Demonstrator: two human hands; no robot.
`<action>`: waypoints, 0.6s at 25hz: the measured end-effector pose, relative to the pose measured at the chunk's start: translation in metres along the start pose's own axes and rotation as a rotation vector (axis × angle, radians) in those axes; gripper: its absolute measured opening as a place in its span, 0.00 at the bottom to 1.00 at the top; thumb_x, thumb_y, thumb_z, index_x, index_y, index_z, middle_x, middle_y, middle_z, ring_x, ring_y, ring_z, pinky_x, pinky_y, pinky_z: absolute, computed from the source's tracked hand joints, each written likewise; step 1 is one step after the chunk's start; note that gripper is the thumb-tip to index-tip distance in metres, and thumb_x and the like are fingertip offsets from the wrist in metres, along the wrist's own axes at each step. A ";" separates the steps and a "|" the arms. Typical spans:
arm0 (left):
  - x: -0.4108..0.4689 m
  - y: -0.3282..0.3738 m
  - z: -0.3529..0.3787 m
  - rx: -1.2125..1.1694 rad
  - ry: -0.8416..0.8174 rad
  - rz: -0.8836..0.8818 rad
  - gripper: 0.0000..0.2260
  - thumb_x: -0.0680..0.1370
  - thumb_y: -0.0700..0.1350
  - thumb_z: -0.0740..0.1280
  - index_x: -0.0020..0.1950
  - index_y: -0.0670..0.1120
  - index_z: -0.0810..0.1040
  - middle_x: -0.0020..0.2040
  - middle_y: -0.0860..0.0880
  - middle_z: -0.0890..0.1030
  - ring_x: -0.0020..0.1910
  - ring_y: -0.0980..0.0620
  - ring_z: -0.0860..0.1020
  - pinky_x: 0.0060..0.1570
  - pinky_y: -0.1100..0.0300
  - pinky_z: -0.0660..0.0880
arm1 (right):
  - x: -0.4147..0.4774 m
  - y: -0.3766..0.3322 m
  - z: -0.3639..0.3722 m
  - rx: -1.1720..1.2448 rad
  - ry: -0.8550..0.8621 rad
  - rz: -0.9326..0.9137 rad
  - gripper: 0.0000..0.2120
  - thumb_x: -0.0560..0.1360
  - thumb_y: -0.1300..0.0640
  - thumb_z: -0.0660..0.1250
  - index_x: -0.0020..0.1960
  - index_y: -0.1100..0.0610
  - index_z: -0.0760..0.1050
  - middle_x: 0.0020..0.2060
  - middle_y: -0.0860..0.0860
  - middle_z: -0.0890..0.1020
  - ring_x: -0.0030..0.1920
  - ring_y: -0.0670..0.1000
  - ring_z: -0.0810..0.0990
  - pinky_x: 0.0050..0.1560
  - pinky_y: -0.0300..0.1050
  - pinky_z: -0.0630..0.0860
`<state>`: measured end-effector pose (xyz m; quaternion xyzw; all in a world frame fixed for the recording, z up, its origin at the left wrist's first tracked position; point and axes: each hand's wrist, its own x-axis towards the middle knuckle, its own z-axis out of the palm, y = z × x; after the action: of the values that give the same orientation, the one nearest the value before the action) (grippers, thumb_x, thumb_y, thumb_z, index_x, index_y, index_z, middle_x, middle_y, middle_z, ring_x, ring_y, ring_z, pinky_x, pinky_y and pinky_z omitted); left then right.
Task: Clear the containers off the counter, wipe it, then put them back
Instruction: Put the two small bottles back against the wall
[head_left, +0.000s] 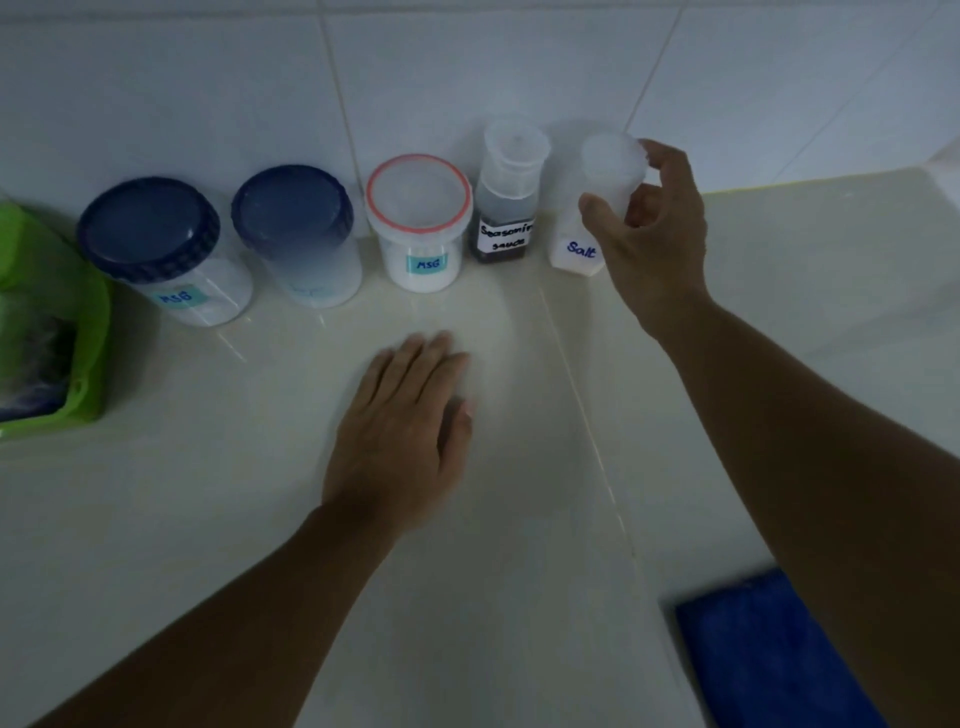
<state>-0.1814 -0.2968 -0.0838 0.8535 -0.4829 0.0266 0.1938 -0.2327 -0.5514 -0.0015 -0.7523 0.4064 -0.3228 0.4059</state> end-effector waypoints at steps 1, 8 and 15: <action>0.002 0.001 0.000 -0.004 -0.003 0.000 0.21 0.82 0.50 0.59 0.73 0.44 0.74 0.76 0.46 0.71 0.77 0.44 0.68 0.76 0.43 0.63 | 0.006 0.003 0.002 0.003 -0.023 -0.004 0.24 0.70 0.51 0.72 0.64 0.46 0.71 0.40 0.46 0.85 0.42 0.48 0.83 0.53 0.48 0.81; 0.005 0.000 0.000 0.014 -0.028 -0.005 0.21 0.82 0.50 0.58 0.73 0.46 0.73 0.77 0.47 0.70 0.78 0.45 0.66 0.76 0.44 0.61 | 0.008 0.020 0.006 -0.048 -0.084 0.006 0.45 0.65 0.55 0.81 0.75 0.48 0.61 0.54 0.41 0.78 0.54 0.47 0.81 0.54 0.34 0.78; 0.004 -0.001 0.001 0.012 -0.010 -0.006 0.21 0.82 0.49 0.59 0.73 0.46 0.73 0.77 0.47 0.70 0.78 0.45 0.66 0.76 0.44 0.62 | 0.017 0.024 0.017 -0.170 -0.048 0.027 0.34 0.66 0.53 0.81 0.66 0.56 0.70 0.50 0.49 0.79 0.50 0.49 0.79 0.36 0.19 0.67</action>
<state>-0.1787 -0.3003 -0.0841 0.8562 -0.4812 0.0246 0.1863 -0.2192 -0.5681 -0.0281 -0.7860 0.4326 -0.2636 0.3544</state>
